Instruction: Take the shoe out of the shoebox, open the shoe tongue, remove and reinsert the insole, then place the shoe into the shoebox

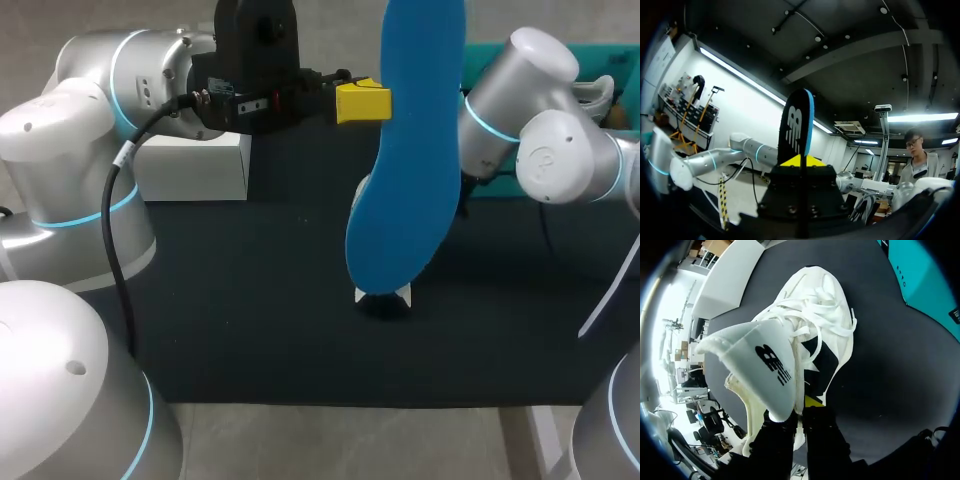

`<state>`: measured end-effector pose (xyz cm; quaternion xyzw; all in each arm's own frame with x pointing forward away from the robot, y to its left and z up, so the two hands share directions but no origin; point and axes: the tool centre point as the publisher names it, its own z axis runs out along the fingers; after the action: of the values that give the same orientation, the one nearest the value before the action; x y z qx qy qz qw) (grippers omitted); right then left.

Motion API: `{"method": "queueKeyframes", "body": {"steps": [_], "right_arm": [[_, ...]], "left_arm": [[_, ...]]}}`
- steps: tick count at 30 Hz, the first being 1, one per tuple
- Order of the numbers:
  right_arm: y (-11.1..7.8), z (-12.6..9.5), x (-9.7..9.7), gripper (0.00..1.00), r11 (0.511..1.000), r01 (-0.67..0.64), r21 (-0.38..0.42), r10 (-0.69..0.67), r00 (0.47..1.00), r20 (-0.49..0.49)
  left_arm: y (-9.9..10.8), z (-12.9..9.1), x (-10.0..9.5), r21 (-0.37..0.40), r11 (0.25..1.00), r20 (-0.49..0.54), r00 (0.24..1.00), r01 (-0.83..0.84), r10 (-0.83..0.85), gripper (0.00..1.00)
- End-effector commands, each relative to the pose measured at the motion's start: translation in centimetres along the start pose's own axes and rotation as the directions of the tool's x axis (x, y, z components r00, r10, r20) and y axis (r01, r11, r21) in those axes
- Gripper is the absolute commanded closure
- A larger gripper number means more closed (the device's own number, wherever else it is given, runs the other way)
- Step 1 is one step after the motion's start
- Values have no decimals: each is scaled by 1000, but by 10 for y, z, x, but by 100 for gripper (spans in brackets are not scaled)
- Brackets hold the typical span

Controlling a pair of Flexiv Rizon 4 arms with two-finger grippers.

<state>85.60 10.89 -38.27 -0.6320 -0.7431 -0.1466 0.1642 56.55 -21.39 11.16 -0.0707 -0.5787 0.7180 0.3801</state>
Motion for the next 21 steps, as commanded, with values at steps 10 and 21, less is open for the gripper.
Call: {"method": "queueKeyframes", "body": {"steps": [10,21], "right_arm": [[-14,-18,5,0,997,-56,54,56,998,-10],[-20,-83,16,0,999,-14,-35,11,996,-88]], "left_arm": [[0,0,0,0,1000,-1,1000,0,0,100],[0,0,0,0,1000,-1,1000,0,0,100]]}}
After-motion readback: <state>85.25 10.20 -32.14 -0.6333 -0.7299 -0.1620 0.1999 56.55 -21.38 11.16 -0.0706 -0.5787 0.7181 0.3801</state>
